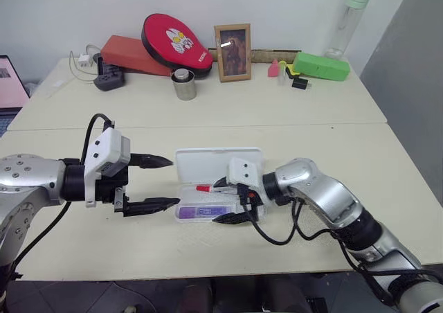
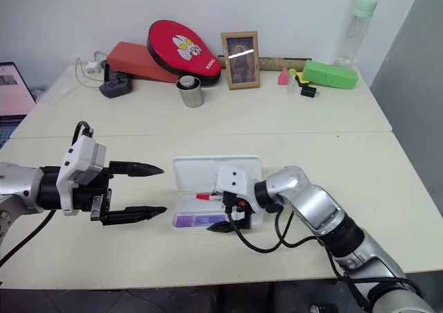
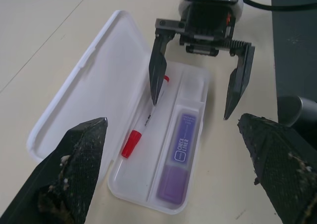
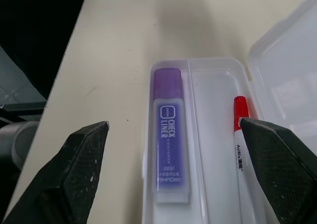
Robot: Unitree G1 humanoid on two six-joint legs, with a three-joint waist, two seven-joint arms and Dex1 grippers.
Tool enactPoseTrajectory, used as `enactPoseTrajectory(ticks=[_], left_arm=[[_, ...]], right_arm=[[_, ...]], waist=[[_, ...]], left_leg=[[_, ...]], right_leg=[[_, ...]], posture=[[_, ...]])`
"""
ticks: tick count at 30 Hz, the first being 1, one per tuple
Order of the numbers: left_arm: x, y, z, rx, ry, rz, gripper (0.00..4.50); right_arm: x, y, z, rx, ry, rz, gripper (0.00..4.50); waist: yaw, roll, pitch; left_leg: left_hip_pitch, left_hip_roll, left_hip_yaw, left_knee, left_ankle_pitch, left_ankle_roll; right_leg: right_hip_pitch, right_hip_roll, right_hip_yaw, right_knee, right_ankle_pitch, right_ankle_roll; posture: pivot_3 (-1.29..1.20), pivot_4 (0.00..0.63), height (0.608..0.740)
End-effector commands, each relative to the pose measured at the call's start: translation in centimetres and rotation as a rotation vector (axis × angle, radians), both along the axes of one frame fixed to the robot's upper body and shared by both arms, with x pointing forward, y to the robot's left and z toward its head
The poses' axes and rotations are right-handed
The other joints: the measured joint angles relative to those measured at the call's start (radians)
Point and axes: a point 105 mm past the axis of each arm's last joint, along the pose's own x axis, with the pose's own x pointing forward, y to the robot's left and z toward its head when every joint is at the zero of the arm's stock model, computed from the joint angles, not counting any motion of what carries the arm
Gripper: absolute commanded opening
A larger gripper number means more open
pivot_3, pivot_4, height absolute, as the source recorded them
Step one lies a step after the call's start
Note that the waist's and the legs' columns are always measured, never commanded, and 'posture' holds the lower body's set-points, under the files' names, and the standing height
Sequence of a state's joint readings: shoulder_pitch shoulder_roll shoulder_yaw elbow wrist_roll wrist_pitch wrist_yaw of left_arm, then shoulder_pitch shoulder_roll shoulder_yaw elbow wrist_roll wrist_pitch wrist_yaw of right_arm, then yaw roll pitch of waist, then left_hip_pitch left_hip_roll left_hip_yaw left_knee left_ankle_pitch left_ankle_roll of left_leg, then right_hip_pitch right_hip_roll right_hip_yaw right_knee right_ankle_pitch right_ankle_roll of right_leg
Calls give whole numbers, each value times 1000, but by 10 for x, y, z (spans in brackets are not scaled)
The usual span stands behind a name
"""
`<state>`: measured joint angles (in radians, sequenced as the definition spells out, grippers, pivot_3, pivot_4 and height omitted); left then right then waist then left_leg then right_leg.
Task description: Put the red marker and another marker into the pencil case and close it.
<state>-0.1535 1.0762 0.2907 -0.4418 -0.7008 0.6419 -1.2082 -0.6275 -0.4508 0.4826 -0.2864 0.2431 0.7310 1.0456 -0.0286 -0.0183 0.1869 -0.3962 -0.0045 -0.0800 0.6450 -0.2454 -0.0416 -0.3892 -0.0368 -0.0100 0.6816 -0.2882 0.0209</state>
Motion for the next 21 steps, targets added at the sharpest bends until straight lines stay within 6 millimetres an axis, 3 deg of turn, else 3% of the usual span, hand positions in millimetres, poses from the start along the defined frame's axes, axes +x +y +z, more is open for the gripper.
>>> enactPoseTrajectory(ticks=[1, 3, 6, 8, 10, 14, 21], left_arm=[[-5, -21, -2, -14, -13, -89, 4500], [2, -32, -4, -32, -33, -112, 4500], [8, -44, -6, -48, -48, -135, 4500], [12, -57, -12, -56, -56, -165, 4500], [16, -64, -16, -60, -59, -180, 4500], [17, -76, -25, -61, -46, -220, 4500], [19, -83, -22, -72, -60, -254, 4500]], right_arm=[[-4, -30, 27, 73, -27, -69, 4469], [8, -63, 32, 51, -55, -229, 4469], [17, -95, 34, 9, -72, -375, 4469], [19, -128, 28, -66, -73, -487, 4469], [20, -146, 22, -116, -71, -553, 4469], [19, -164, 1, -198, -28, -627, 4469], [20, -163, -19, -210, 4, -664, 4469]], waist=[[3, 0, 0], [4, 0, 0], [5, 0, 0], [4, 0, 0], [4, 0, 0], [-7, 0, 0], [-3, -1, 0]], left_leg=[[0, 0, 0, 0, 0, 0], [0, 0, 0, 0, 0, 0], [-1, -1, 2, 1, 0, 0], [-1, -1, 2, 0, 0, 0], [-1, -1, 3, 0, 0, 0], [1, -1, 6, 0, 0, 0], [1, -1, 6, 1, 0, 0]], right_leg=[[0, 0, 0, 0, 0, 0], [0, 0, 0, -1, 0, 0], [1, 0, -1, 0, 0, 0], [1, 0, 0, 0, 0, 0], [1, 0, 0, 0, 0, 0], [1, 2, 2, 1, 0, 0], [1, 4, 1, 0, 0, 0]], posture=[[0, 150, 740], [0, 150, 740], [0, 150, 740], [0, 150, 740], [0, 150, 740], [0, 150, 740], [0, 150, 740]])
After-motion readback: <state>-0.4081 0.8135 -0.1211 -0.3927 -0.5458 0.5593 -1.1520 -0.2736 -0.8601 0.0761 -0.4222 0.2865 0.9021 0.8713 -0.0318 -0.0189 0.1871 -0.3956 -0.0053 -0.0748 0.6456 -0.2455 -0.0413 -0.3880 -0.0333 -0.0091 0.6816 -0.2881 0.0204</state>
